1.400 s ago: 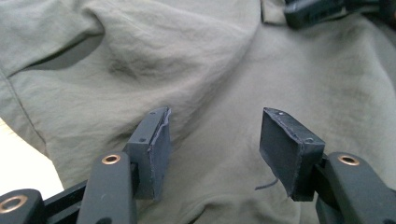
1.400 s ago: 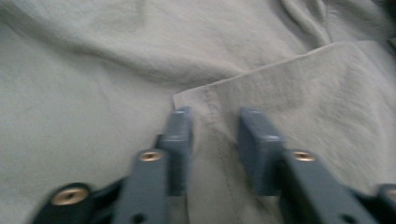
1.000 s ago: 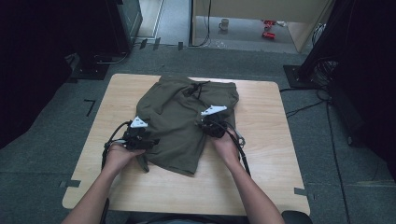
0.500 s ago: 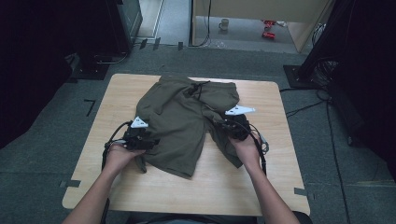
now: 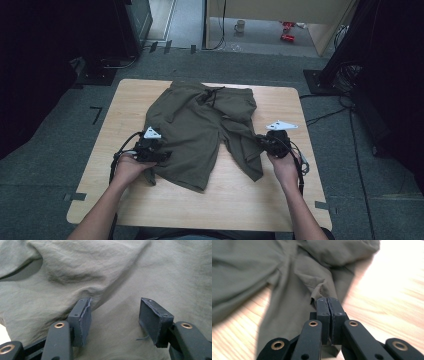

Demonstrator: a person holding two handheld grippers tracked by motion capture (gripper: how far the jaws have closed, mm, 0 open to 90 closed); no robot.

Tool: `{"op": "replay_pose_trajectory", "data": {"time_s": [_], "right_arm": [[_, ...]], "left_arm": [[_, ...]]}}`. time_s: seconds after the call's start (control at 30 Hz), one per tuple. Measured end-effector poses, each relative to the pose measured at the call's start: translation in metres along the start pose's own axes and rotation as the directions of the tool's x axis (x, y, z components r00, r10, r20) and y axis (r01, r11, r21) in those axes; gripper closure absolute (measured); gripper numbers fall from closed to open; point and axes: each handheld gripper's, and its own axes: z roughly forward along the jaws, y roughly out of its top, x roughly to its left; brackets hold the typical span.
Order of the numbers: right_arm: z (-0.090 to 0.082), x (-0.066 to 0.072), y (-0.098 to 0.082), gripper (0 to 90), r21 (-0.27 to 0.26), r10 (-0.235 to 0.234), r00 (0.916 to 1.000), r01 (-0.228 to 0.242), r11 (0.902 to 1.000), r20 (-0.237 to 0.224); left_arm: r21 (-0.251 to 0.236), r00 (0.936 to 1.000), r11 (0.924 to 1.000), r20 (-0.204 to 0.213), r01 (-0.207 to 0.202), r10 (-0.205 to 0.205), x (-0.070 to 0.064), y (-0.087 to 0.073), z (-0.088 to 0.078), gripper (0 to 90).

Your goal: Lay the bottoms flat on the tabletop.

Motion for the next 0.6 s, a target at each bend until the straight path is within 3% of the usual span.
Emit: {"op": "replay_pose_trajectory", "data": {"time_s": [0.3, 0.47, 0.5, 0.6], "right_arm": [[-0.007, -0.029, -0.025, 90.0, 0.02, 0.073, 0.9961, -0.074, 0.9971, 0.049], [-0.008, -0.037, -0.031, 90.0, 0.03, 0.078, 0.9934, -0.08, 0.9963, 0.085], [-0.007, -0.043, -0.035, 90.0, 0.048, 0.084, 0.9905, -0.09, 0.9948, 0.109], [-0.007, -0.05, -0.041, 90.0, 0.065, 0.109, 0.9868, -0.118, 0.9909, 0.12]], "left_arm": [[0.009, 0.9999, 1.0, -0.01, -0.002, 0.002, -0.001, 0.0, -0.001, 42.7], [0.017, 0.9997, 0.9998, -0.019, -0.013, 0.014, -0.001, -0.001, -0.002, 43.0], [0.009, 0.9991, 0.9999, -0.043, -0.006, 0.006, -0.001, -0.003, -0.003, 43.7], [0.011, 0.9977, 0.9999, -0.068, 0.001, 0.0, -0.001, -0.005, -0.005, 44.6]]}}
